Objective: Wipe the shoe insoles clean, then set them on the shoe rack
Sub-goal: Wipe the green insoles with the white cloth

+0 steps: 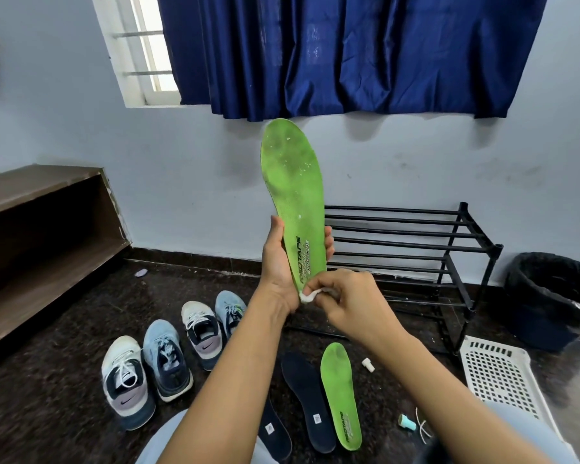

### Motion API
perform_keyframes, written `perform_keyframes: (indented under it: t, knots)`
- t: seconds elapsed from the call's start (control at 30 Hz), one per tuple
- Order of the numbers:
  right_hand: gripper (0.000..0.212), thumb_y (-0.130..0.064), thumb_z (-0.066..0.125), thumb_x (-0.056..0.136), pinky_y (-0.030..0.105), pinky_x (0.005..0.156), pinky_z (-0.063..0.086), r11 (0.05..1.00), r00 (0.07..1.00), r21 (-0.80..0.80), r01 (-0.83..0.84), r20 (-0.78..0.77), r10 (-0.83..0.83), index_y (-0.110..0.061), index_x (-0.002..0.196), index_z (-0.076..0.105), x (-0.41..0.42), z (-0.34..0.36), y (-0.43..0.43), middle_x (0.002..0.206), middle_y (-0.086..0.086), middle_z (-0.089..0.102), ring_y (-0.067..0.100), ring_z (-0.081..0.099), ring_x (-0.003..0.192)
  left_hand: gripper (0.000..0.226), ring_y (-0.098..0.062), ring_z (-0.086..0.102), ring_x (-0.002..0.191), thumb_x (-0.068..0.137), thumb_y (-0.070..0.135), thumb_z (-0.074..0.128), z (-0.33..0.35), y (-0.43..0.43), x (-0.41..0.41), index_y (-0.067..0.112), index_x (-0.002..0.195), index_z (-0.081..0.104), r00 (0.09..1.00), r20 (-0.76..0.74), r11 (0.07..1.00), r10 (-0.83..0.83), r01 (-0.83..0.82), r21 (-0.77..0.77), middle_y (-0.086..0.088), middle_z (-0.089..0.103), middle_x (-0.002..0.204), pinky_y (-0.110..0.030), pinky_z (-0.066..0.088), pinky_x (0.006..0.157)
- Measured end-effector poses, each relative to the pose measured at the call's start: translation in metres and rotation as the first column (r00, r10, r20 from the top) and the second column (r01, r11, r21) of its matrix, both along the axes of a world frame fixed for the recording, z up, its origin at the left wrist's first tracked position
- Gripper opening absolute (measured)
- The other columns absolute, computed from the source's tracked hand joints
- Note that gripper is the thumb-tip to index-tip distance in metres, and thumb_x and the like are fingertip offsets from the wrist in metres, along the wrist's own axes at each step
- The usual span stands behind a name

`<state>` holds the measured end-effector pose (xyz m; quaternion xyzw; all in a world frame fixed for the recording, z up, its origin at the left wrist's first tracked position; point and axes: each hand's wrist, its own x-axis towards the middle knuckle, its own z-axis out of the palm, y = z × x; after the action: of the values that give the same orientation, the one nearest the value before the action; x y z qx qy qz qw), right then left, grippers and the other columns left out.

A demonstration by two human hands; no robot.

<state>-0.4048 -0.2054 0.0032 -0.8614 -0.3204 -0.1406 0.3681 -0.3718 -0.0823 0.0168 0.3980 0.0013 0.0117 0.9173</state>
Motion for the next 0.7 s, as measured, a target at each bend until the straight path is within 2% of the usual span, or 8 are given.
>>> perform_keyframes:
  t: [0.1, 0.2, 0.3, 0.47, 0.57, 0.63, 0.7]
  knots:
    - [0.026, -0.002, 0.063, 0.071, 0.018, 0.063, 0.04, 0.992, 0.993, 0.098, 0.081, 0.078, -0.089, -0.024, 0.079, 0.073, 0.0, 0.0, 0.002, 0.069, -0.011, 0.059, -0.005, 0.044, 0.058, 0.08, -0.022, 0.065, 0.074, 0.094, 0.068, 0.026, -0.001, -0.008, -0.001, -0.002, 0.108, 0.064, 1.0, 0.007, 1.0, -0.026, 0.026, 0.006, -0.016, 0.068, 0.089, -0.031, 0.055, 0.068]
    - [0.025, -0.003, 0.06, 0.068, 0.023, 0.069, 0.046, 0.973, 0.977, 0.188, 0.136, 0.138, -0.164, -0.022, 0.078, 0.074, 0.006, 0.004, -0.001, 0.073, -0.005, 0.068, 0.011, 0.059, 0.065, 0.08, -0.02, 0.065, 0.074, 0.092, 0.07, 0.028, -0.004, -0.023, -0.006, 0.0, 0.102, 0.066, 0.996, -0.047, 0.996, -0.07, 0.072, 0.045, -0.012, 0.068, 0.085, -0.029, 0.056, 0.068]
    - [0.027, 0.004, 0.064, 0.068, 0.028, 0.072, 0.048, 0.951, 0.957, 0.236, 0.202, 0.159, -0.243, -0.019, 0.077, 0.074, 0.011, 0.008, -0.002, 0.073, -0.001, 0.07, 0.02, 0.063, 0.068, 0.079, -0.02, 0.067, 0.08, 0.092, 0.069, 0.03, -0.007, -0.031, -0.007, 0.001, 0.107, 0.066, 0.995, -0.078, 0.996, -0.063, 0.067, 0.051, -0.011, 0.069, 0.09, -0.028, 0.058, 0.071]
    - [0.024, 0.004, 0.065, 0.069, 0.023, 0.072, 0.042, 0.911, 0.924, 0.308, 0.274, 0.177, -0.338, -0.016, 0.079, 0.074, 0.018, 0.013, 0.003, 0.076, -0.001, 0.071, 0.022, 0.064, 0.072, 0.066, -0.019, 0.067, 0.079, 0.094, 0.066, 0.033, -0.007, -0.041, -0.009, 0.01, 0.098, 0.068, 0.995, -0.081, 0.998, -0.059, 0.059, -0.002, -0.008, 0.069, 0.088, -0.027, 0.057, 0.069]
    - [0.024, 0.002, 0.066, 0.07, 0.022, 0.072, 0.047, 0.918, 0.939, 0.3, 0.258, 0.144, -0.311, -0.018, 0.08, 0.075, 0.019, 0.013, 0.002, 0.074, -0.001, 0.072, 0.015, 0.063, 0.068, 0.069, -0.019, 0.067, 0.074, 0.093, 0.067, 0.033, -0.005, -0.038, -0.008, 0.011, 0.088, 0.072, 0.992, -0.103, 0.997, -0.068, 0.071, 0.027, -0.008, 0.068, 0.083, -0.029, 0.055, 0.07]
    - [0.026, 0.005, 0.067, 0.069, 0.006, 0.065, 0.043, 0.943, 0.967, 0.272, 0.189, 0.117, -0.227, -0.017, 0.079, 0.076, 0.014, 0.011, 0.002, 0.069, -0.002, 0.071, 0.009, 0.06, 0.063, 0.076, -0.02, 0.067, 0.073, 0.093, 0.068, 0.029, -0.002, -0.029, -0.007, 0.006, 0.09, 0.072, 0.992, -0.099, 0.996, -0.082, 0.084, 0.017, -0.011, 0.069, 0.084, -0.028, 0.056, 0.069]
    - [0.025, 0.004, 0.066, 0.069, 0.0, 0.065, 0.038, 0.966, 0.985, 0.231, 0.114, 0.1, -0.14, -0.017, 0.078, 0.076, 0.008, 0.009, 0.005, 0.068, -0.003, 0.07, 0.006, 0.058, 0.07, 0.08, -0.021, 0.065, 0.073, 0.093, 0.069, 0.025, 0.002, -0.02, -0.004, 0.001, 0.098, 0.067, 0.993, -0.081, 0.995, -0.091, 0.088, -0.038, -0.013, 0.068, 0.084, -0.028, 0.056, 0.068]
